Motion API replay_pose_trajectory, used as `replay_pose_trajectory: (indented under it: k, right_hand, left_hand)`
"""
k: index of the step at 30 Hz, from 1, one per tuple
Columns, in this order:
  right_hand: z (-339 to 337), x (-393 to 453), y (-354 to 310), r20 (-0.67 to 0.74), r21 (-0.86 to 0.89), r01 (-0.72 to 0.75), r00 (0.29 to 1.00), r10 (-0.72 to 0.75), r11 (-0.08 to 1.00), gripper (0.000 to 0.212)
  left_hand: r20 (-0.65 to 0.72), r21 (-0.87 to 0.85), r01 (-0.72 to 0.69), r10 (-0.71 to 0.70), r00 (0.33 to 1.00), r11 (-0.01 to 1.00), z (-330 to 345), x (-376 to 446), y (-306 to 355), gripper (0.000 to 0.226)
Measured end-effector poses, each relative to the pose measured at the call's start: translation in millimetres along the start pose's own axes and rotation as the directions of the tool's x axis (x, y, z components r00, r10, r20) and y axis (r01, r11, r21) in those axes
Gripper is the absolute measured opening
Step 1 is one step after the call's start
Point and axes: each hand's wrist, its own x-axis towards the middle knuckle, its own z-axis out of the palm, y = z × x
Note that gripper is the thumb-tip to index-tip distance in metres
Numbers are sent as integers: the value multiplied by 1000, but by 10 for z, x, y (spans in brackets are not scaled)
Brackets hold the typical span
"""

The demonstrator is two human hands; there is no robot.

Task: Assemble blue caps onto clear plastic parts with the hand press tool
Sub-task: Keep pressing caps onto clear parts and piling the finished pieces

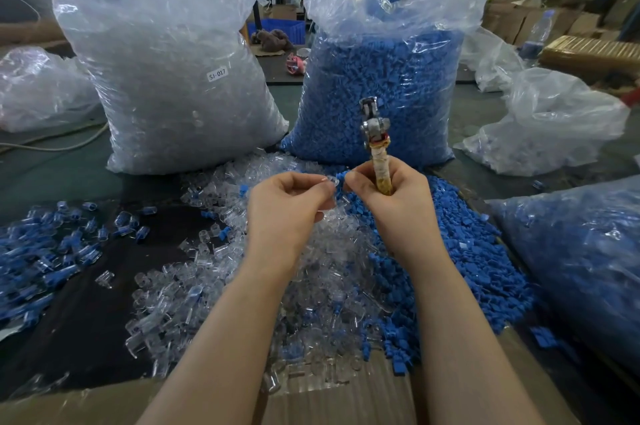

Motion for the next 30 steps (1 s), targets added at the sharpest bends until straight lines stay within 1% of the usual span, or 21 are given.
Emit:
replay_pose_trajectory:
  k: [6, 10, 12, 16, 21, 23, 27, 30]
  right_hand:
    - [17, -4, 14, -8, -63, 31, 999, -32, 998, 12]
    - [36, 13, 43, -28, -145, 61, 997, -66, 988, 10]
    - [45, 7, 54, -28, -157, 66, 997, -72, 985, 10]
    - [61, -8, 43, -32, -173, 74, 996, -80, 982, 12]
    - [91, -7, 12, -35, -163, 78, 996, -85, 984, 10]
    - [80, -3, 4, -16, -146, 74, 997, -77, 987, 7]
    - [42, 8, -22, 49, -115, 50, 998, -45, 992, 15]
    - [23, 2, -57, 105, -63, -2, 994, 8, 998, 19]
  left_hand:
    - [-56, -76, -1, -3, 998, 997, 55, -44, 10, 8]
    - [-62, -138, 12, -21, 998, 990, 83, -64, 28, 8]
    - [-62, -149, 8, -17, 998, 989, 96, -75, 31, 9]
    - [-77, -88, -48, 41, 996, 995, 118, -79, 21, 11]
    - [-85, 3, -161, 161, 983, 987, 120, -83, -14, 13]
    - [-94, 68, -203, 209, 973, 977, 110, -78, -32, 14]
    - [-101, 162, -263, 281, 954, 951, 99, -65, -56, 11]
    - [-114, 181, -266, 288, 951, 947, 84, -52, -79, 7]
